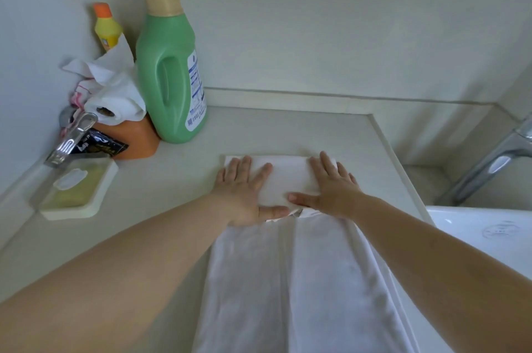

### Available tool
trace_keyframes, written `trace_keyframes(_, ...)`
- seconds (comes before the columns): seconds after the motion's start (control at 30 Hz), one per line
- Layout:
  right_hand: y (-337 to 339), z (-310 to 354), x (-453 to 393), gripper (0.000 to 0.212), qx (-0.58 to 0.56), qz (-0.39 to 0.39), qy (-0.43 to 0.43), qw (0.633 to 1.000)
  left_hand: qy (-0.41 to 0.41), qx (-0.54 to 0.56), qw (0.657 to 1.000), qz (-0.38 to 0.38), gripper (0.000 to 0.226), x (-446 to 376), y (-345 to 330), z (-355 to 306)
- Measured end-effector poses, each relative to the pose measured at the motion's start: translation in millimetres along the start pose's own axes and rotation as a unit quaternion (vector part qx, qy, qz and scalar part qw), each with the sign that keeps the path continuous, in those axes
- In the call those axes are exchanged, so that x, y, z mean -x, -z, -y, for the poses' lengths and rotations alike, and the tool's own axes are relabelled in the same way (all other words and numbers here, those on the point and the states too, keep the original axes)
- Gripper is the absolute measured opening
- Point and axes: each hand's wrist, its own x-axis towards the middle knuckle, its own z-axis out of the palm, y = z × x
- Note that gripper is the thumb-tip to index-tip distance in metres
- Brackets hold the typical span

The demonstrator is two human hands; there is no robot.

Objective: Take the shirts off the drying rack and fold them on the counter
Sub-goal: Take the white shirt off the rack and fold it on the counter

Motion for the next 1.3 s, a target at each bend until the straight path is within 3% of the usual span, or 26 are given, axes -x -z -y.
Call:
trace_keyframes(0.5,11.7,-26.1,-88.4,0.122,0.005,-0.083,-0.008,0.997,0.009,-0.018,0.998,-0.061,0.105,-89.6,18.3,7.2)
trace_keyframes(0.6,15.7,-20.0,-83.8,0.123,0.018,-0.079,-0.062,0.995,0.040,-0.025,0.997,-0.055,0.105,-85.0,23.5,3.4)
trace_keyframes(0.8,12.8,-11.3,-20.9,0.097,-0.027,-0.057,-0.201,0.978,0.091,0.003,0.992,-0.089,0.094,-16.8,5.8,-8.2)
trace_keyframes(1.03,7.9,-17.6,102.6,0.088,-0.043,-0.016,-0.226,0.973,0.125,0.082,0.986,-0.076,0.085,72.2,-5.4,3.6)
trace_keyframes(1.3,-16.1,-7.9,203.7,0.073,-0.134,0.015,-0.236,0.962,0.157,0.182,0.970,-0.032,0.073,160.0,-21.2,-14.1)
